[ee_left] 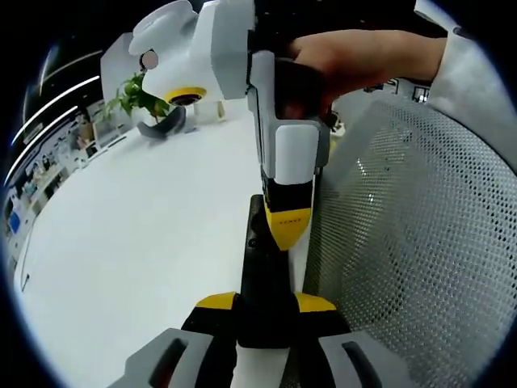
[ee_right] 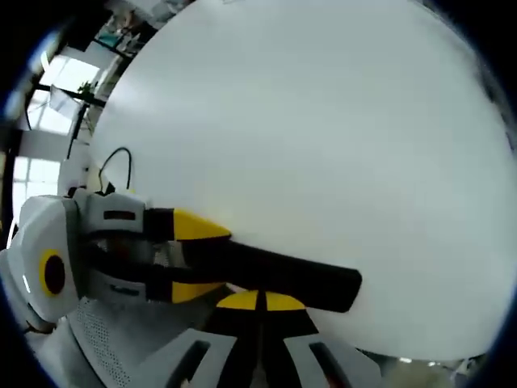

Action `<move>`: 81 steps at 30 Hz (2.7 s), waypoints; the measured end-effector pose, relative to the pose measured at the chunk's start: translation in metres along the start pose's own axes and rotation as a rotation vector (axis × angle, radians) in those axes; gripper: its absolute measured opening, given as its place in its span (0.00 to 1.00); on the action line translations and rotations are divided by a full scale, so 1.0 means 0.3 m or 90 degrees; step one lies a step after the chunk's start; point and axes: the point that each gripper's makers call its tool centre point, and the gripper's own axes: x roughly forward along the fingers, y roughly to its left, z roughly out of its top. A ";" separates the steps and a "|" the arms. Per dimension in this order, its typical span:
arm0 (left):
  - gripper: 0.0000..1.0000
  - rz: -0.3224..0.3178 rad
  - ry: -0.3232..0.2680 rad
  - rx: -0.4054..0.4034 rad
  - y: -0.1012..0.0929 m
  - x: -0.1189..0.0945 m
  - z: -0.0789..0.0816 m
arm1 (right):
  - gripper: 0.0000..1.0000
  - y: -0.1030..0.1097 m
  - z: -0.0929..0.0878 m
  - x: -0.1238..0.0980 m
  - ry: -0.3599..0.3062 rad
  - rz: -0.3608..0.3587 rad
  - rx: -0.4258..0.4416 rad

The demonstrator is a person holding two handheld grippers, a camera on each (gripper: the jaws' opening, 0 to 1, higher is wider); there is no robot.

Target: Press the specified remote control buttons in sequence, fully releasing each button before pressing the next.

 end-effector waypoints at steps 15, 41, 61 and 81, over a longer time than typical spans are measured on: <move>0.25 0.001 0.000 0.003 0.000 0.001 -0.002 | 0.00 0.047 0.073 -0.034 -0.074 0.036 -0.006; 0.24 0.001 0.001 -0.011 0.007 -0.003 -0.003 | 0.00 0.024 0.074 -0.006 -0.067 0.066 0.058; 0.24 0.003 0.002 -0.011 0.008 0.000 -0.002 | 0.00 0.073 0.102 -0.033 -0.122 0.104 0.016; 0.24 0.022 0.025 -0.035 0.013 0.017 0.005 | 0.00 0.068 0.077 0.010 -0.080 0.034 -0.066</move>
